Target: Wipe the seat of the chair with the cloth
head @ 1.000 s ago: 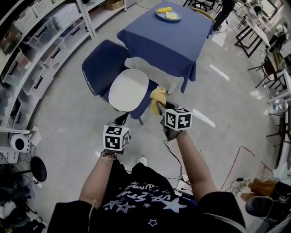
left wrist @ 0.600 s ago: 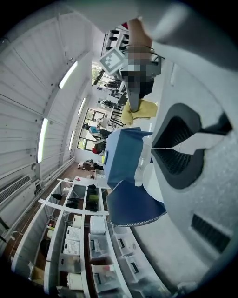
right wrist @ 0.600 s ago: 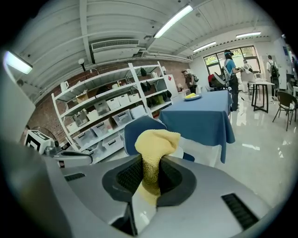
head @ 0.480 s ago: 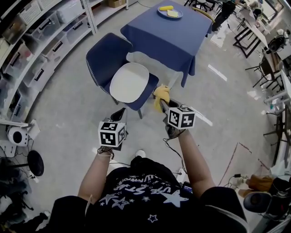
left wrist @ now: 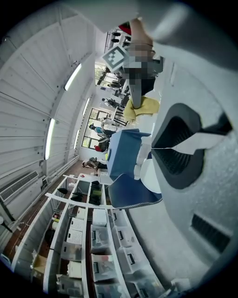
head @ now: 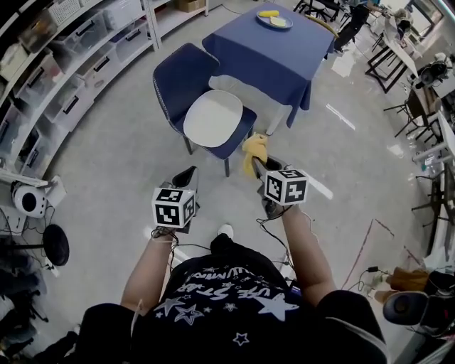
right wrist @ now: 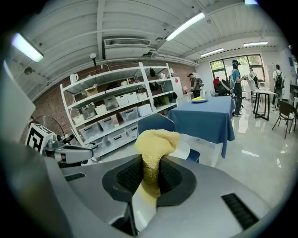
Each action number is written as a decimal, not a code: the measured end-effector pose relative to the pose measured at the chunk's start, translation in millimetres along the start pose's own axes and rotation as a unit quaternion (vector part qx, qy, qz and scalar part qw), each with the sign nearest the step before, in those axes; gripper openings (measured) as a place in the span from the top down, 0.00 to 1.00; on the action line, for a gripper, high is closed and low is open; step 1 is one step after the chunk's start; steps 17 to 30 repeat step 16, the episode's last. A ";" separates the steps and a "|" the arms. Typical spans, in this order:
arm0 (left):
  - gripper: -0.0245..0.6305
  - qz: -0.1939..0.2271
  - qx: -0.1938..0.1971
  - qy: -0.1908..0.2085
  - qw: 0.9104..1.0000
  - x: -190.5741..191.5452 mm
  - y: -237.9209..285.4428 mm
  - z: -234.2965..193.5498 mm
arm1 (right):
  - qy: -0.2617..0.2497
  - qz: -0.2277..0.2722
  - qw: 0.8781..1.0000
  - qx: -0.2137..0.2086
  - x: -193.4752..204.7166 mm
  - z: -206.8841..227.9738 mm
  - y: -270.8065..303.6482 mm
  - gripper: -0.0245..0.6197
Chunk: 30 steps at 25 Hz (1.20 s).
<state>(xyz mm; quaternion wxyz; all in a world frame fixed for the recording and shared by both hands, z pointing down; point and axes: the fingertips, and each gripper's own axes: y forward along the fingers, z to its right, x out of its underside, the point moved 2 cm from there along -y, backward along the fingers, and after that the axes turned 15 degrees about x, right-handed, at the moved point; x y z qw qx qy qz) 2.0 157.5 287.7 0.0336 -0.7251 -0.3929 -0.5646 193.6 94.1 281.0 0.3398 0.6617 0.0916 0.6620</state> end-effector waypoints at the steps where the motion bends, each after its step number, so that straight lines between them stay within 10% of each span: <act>1: 0.93 0.002 0.000 0.000 1.000 3.4 -8.2 1.7 | 0.001 -0.001 1.000 0.000 5.0 -5.5 -5.0 0.85; 16: 0.93 0.022 -0.005 -0.001 1.000 71.9 -137.9 19.3 | -0.018 0.013 1.000 -0.021 69.1 -113.6 -90.2 0.85; 30: 0.93 0.022 -0.005 -0.001 1.000 71.9 -137.9 19.3 | -0.018 0.013 1.000 -0.021 69.1 -113.6 -90.2 0.85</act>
